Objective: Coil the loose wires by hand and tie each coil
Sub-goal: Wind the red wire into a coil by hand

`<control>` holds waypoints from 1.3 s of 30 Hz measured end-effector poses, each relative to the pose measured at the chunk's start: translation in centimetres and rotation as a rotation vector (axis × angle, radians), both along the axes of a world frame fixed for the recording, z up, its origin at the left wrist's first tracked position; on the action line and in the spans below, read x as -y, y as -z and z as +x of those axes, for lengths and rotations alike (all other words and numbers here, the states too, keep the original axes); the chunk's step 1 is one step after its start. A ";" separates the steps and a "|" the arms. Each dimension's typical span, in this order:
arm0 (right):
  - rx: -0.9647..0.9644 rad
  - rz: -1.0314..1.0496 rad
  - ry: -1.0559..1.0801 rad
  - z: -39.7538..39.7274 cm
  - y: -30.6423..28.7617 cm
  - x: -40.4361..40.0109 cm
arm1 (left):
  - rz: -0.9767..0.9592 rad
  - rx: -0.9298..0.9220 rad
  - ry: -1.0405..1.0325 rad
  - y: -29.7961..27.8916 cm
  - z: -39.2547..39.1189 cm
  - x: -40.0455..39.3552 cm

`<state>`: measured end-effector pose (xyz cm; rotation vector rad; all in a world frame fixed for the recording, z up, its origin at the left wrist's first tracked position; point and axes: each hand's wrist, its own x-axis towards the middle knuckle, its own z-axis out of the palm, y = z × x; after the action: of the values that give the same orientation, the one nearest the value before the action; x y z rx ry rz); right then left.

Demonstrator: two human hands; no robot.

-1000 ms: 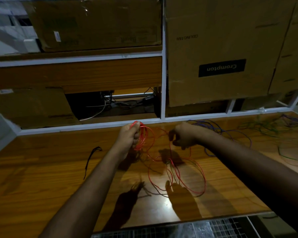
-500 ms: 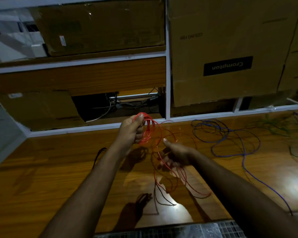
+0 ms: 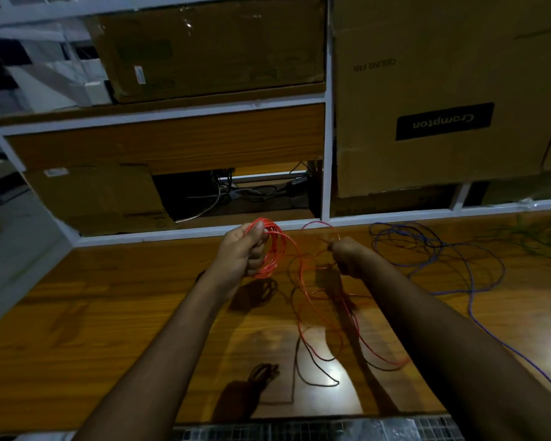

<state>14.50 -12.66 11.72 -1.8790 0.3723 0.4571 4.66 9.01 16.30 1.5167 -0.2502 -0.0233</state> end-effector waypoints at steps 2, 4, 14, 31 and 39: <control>0.076 -0.211 -0.029 0.1 -0.2 0.4 | 0.002 -0.014 -0.013 0.2 -0.1 -0.5; 0.101 -0.274 -0.074 0.0 -0.5 1.2 | 0.004 -0.024 -0.025 0.3 -0.2 -0.8; 0.168 0.632 0.100 -1.2 -3.9 6.8 | 0.056 -0.037 -0.066 1.4 0.1 -1.5; 0.213 0.132 -0.271 -1.3 -3.5 13.0 | 0.045 -0.039 -0.116 1.4 0.5 -1.4; 0.971 -1.441 -0.358 -1.1 -1.3 13.9 | 0.028 -0.031 -0.130 1.3 0.5 -1.7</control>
<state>13.36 -26.52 13.02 -3.2479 -0.4677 -0.7723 5.18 10.66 15.03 1.5565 -0.1265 0.0528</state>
